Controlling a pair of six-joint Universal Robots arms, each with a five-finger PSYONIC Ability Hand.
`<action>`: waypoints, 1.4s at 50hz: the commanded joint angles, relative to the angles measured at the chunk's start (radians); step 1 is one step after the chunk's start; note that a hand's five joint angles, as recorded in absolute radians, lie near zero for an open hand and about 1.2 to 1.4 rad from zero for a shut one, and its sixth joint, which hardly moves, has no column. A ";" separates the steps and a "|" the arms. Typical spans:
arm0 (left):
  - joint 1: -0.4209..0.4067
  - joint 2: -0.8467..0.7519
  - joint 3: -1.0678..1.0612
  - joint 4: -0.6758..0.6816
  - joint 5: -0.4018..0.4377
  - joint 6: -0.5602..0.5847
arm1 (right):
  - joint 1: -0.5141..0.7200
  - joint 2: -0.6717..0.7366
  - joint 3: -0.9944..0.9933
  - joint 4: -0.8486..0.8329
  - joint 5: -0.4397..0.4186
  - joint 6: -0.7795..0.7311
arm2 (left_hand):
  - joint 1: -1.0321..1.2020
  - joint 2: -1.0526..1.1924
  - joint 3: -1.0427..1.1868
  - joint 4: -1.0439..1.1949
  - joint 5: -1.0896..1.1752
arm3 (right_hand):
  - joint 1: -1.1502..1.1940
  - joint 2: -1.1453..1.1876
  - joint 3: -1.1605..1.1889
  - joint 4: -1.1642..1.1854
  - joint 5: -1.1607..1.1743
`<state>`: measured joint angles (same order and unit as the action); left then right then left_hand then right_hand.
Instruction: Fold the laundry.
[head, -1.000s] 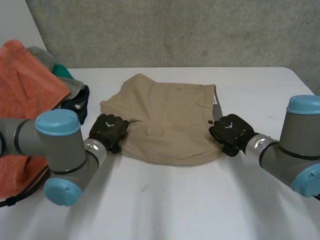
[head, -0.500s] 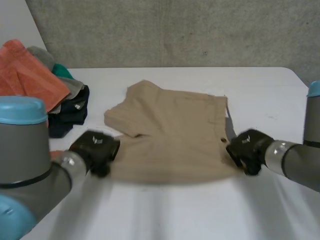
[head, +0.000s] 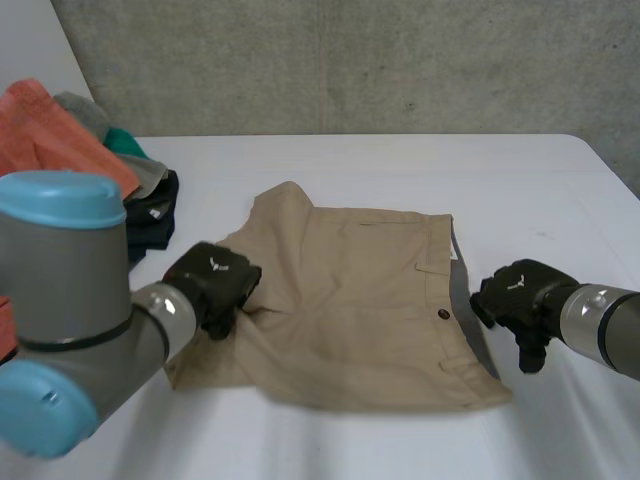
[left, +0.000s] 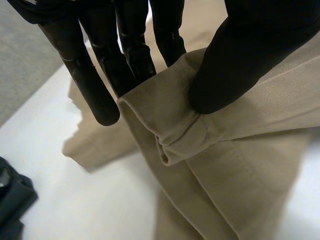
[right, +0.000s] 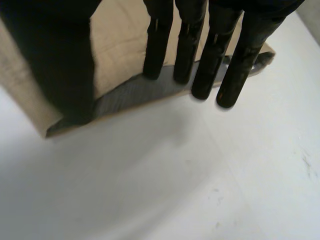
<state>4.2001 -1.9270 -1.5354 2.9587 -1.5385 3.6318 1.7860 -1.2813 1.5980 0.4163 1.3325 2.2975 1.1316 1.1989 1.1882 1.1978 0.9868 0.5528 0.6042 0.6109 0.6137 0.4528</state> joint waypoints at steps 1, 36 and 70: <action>0.006 -0.067 0.092 0.017 -0.050 -0.001 | -0.002 -0.042 0.043 -0.002 -0.027 0.100 | 0.265 0.197 0.208 0.198 0.235 | -0.101 -0.152 -0.159 -0.162 -0.175; -0.006 0.204 -0.145 -0.136 -0.100 0.010 | 0.044 -0.116 0.192 -0.029 -0.082 0.052 | 0.265 0.197 0.208 0.198 0.235 | 0.843 0.792 0.785 0.783 0.769; 0.001 -0.369 0.438 0.294 -0.107 0.152 | 0.093 0.287 -0.306 -0.437 0.120 0.126 | 0.265 0.197 0.208 0.198 0.235 | 0.843 0.792 0.785 0.783 0.769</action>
<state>4.2010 -2.1089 -1.2536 3.0593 -1.6182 3.6913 1.8580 -1.1081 1.3933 0.1737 1.3930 2.4220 1.1314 1.1992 1.1929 1.2020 0.9875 1.0496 1.1749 1.1833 1.1890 0.9823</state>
